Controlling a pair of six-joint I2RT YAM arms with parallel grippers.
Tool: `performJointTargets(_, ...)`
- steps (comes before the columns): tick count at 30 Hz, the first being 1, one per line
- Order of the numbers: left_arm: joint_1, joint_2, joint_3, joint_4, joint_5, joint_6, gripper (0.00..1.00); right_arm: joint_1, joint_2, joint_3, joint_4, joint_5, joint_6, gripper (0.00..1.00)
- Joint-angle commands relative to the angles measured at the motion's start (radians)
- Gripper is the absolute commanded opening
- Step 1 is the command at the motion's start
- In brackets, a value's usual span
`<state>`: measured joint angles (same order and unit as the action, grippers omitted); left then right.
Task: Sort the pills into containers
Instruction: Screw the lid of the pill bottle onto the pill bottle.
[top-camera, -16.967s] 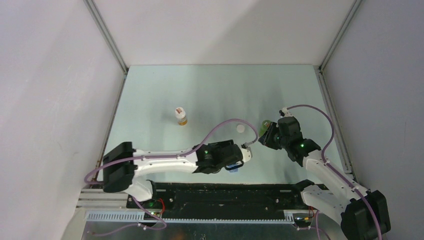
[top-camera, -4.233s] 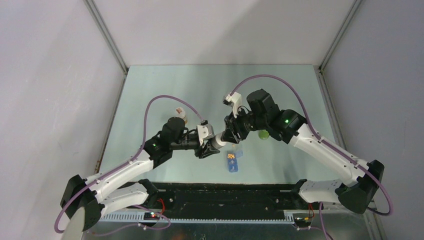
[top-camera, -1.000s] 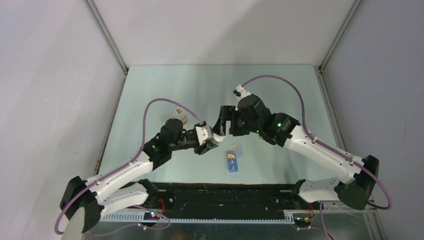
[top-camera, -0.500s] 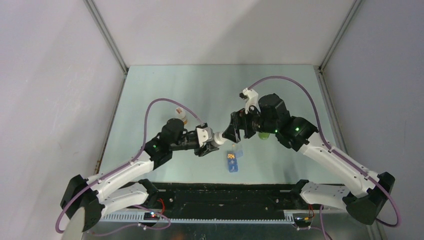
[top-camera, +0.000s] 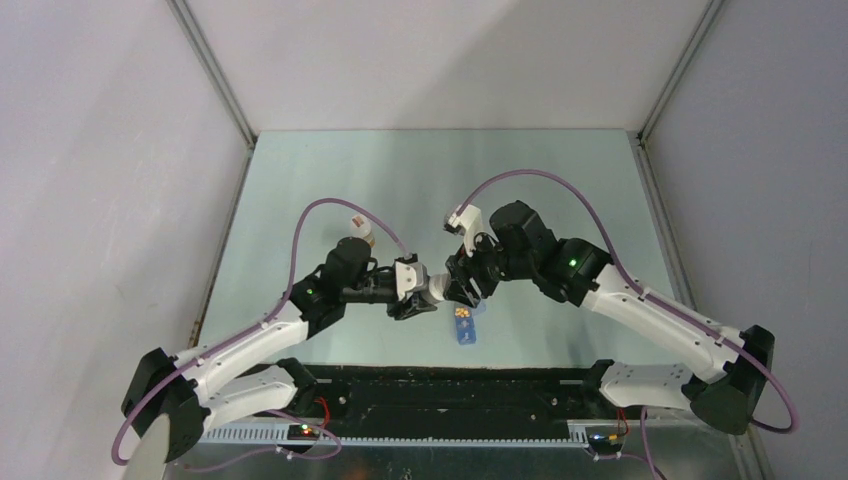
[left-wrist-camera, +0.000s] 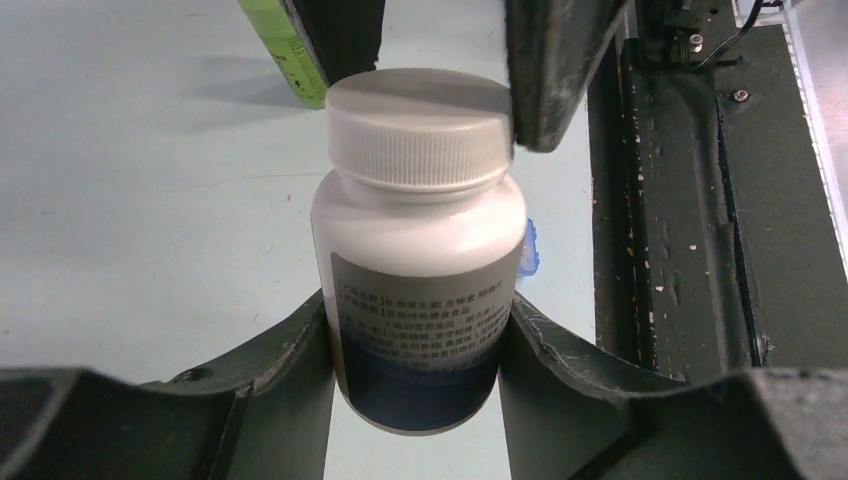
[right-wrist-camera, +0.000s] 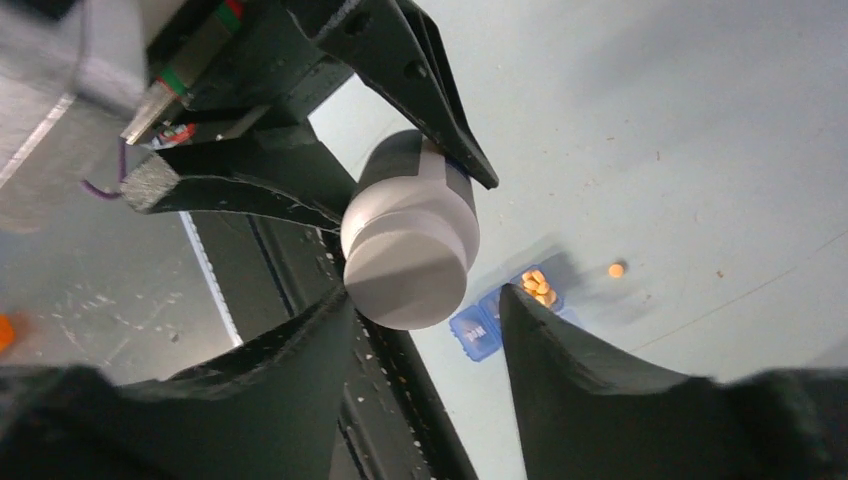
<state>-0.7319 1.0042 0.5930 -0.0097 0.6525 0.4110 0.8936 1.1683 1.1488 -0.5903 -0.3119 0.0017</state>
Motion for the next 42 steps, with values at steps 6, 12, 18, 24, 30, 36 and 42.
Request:
performJointTargets(6,-0.002,-0.029,0.03,0.038,0.045,0.014,0.0,0.007,0.032,0.046,0.091,0.026,0.098,0.38)
performJointTargets(12,-0.002,-0.03,0.018,0.081,-0.028,-0.006,0.0,0.035,0.053,0.048,0.179,0.182,0.382,0.35)
performJointTargets(18,-0.002,-0.041,0.005,0.101,-0.093,-0.01,0.0,0.034,0.079,0.076,0.131,0.438,0.753,0.32)
performJointTargets(24,-0.001,-0.052,0.002,0.089,-0.106,-0.009,0.0,0.024,0.038,0.077,0.149,0.431,0.713,0.82)
performJointTargets(30,-0.002,-0.05,0.016,0.066,-0.085,0.001,0.0,-0.037,-0.031,0.053,0.12,0.16,0.429,0.98)
performJointTargets(36,-0.003,-0.051,0.037,0.021,-0.035,0.018,0.0,-0.057,-0.045,0.041,0.048,-0.031,0.13,0.97)
performJointTargets(42,-0.002,-0.051,0.042,0.016,0.024,0.021,0.0,-0.08,-0.009,0.068,0.018,-0.149,0.004,0.93)
